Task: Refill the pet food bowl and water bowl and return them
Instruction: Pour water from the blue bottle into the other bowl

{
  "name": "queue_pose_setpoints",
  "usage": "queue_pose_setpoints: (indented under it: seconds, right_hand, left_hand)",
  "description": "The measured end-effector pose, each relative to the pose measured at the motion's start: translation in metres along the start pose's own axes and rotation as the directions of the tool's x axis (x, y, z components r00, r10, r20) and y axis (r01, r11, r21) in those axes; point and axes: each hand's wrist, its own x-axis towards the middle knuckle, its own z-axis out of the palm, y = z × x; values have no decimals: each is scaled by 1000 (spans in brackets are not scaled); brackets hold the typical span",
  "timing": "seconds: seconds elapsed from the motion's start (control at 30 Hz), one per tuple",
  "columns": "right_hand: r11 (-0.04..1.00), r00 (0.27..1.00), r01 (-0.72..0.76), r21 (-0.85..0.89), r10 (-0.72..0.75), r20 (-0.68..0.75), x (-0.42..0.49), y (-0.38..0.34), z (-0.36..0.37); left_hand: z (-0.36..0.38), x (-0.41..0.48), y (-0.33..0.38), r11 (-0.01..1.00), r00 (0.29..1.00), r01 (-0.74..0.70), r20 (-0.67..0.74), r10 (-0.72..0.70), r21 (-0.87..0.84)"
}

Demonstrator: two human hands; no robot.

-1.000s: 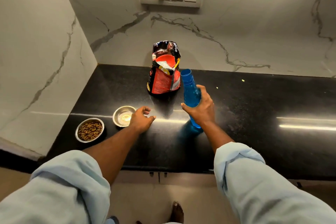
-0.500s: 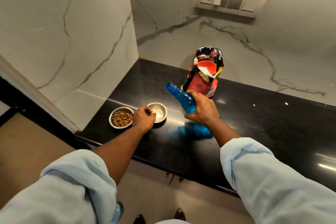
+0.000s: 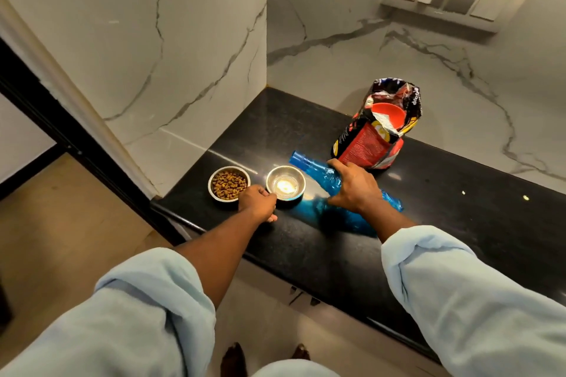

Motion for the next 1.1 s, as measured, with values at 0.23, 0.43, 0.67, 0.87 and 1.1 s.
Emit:
queue_pose_setpoints:
  seconds: [0.23, 0.43, 0.67, 0.87, 1.1]
  right_hand:
    - [990, 993, 36, -134, -21, 113, -1, 3, 9]
    - [987, 990, 38, -156, -16, 138, 0, 5, 14]
    - [985, 984, 9, -175, 22, 175, -2, 12, 18]
    - [986, 981, -17, -166, 48, 186, -1, 14, 16]
    - [984, 980, -23, -179, 57, 189, -3, 14, 16]
  left_hand:
    - [5, 6, 6, 977, 991, 133, 35, -129, -165]
    - [7, 1, 13, 952, 984, 178, 40, -174, -247]
    - [7, 6, 8, 938, 981, 191, 36, -188, -290]
    - [7, 7, 8, 932, 981, 193, 48, -187, -307]
    - [6, 4, 8, 929, 983, 184, 39, -181, -320]
